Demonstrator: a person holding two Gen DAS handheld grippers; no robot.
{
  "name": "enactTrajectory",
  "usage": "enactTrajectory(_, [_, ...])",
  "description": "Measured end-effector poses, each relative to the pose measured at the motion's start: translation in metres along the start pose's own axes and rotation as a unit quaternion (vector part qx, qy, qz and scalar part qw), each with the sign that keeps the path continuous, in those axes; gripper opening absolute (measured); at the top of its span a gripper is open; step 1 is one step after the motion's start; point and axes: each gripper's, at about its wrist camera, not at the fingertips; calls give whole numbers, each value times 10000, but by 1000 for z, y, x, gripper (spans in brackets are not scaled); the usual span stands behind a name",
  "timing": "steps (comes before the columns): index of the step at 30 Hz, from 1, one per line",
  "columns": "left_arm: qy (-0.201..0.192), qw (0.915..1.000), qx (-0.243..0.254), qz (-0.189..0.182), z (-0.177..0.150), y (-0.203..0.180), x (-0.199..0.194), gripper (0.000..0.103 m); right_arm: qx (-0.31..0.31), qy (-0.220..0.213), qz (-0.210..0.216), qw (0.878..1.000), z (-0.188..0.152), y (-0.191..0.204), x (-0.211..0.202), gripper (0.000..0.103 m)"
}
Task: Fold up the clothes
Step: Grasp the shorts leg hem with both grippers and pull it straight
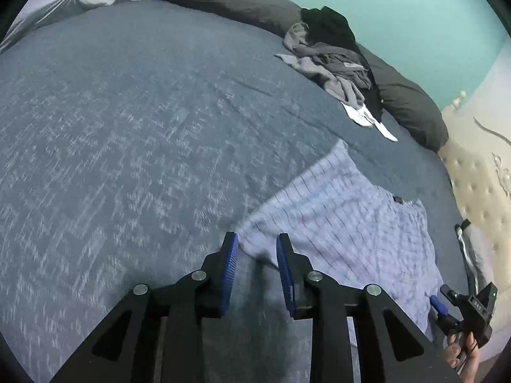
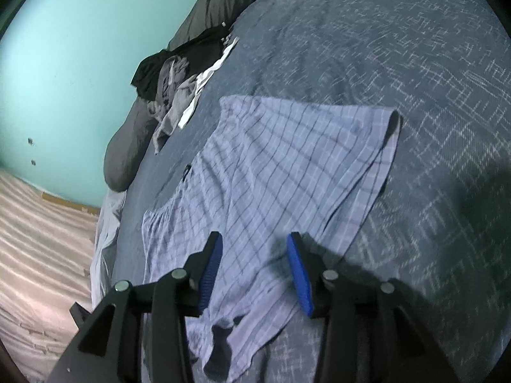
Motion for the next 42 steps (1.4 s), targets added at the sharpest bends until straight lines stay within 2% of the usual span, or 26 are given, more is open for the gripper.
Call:
enactTrajectory(8, [376,9978,273,-472,-45,-45,-9,27,-4,234,221,9995,-28,8,-11,43])
enactTrajectory(12, [706,9930,450,-837,-73,-80,-1,27,107,319,383,9987,-39,10,-14,43])
enactTrajectory(16, [826,9901,617,-957,-91,-104,2,27,-70,465,558,9973,-49,20,-14,43])
enactTrajectory(23, [872,9886,601,-1073,-98,-115,7,27,-103,706,842,9939,-59,24,-5,43])
enactTrajectory(26, [945,9877,556,-1112,-99,-115,12,27,-302,858,759,9930,-64,29,3,41])
enactTrajectory(29, [1037,9862,584,-1153,-102,-116,16,26,-525,1002,649,9915,-69,34,10,32])
enactTrajectory(31, [1038,9858,624,-1160,-104,-116,17,25,-580,1106,592,9904,-75,33,16,20])
enactTrajectory(32, [1052,9854,633,-1175,-104,-116,18,21,-572,1127,585,9903,-77,32,18,17])
enactTrajectory(34, [1058,9852,653,-1180,-104,-116,17,1,-538,1128,602,9903,-80,30,20,4])
enactTrajectory(42, [910,9857,803,-1169,-101,-115,-2,1,-690,872,786,9907,-74,38,-7,1])
Point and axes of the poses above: each gripper's, at about its wrist camera, not at the fingertips, and x roughly the way its jaws point, y to its left, z to its top, and after that the axes turned 4 degrees about z, right-handed
